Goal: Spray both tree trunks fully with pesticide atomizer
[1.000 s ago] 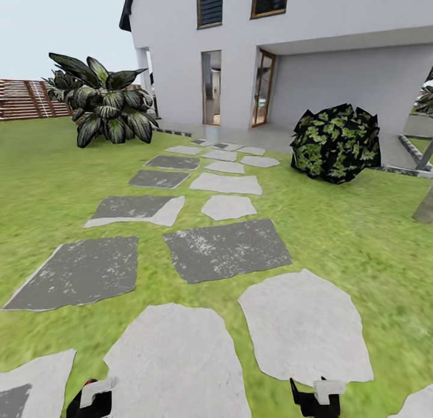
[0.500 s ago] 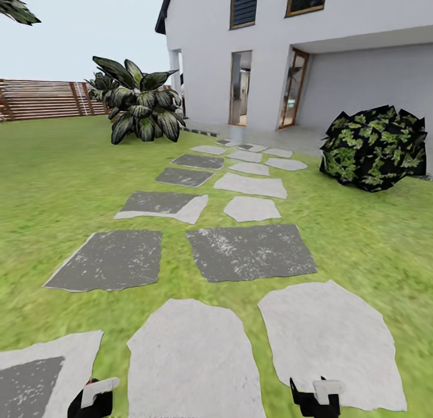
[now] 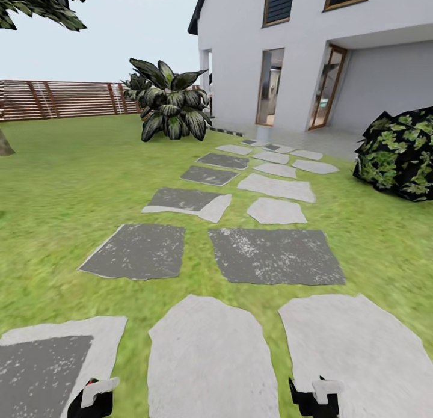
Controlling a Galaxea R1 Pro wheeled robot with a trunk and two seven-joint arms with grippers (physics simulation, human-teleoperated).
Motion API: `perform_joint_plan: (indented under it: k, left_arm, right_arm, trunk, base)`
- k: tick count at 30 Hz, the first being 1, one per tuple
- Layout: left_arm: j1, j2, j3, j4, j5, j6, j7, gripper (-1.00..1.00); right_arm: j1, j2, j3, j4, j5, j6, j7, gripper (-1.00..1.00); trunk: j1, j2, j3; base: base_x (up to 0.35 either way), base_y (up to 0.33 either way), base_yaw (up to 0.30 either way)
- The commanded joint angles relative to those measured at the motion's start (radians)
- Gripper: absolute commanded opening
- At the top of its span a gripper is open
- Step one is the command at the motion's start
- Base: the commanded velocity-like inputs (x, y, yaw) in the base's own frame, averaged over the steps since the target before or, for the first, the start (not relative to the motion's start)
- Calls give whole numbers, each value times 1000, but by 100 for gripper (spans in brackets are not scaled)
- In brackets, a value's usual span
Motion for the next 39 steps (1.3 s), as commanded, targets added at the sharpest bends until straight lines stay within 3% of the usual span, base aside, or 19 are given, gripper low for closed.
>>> perform_joint_plan:
  k: [1,31,39]
  left_arm:
    - [-1,0,0,1,2,-4,1,-100]
    - [-1,-2,-1,1,2,-2,1,-100]
    - [-1,-2,-1,1,3,-2,1,-100]
  right_arm:
    - [0,0,0,1,1,-2,2,100]
    - [0,14,0,1,1,-2,3,100]
    - [0,14,0,1,3,-2,3,100]
  trunk:
    - [0,0,-1]
    - [0,0,-1]
    - [0,0,-1]
  base:
    - [0,0,279]
    - [1,0,279]
    - [206,0,279]
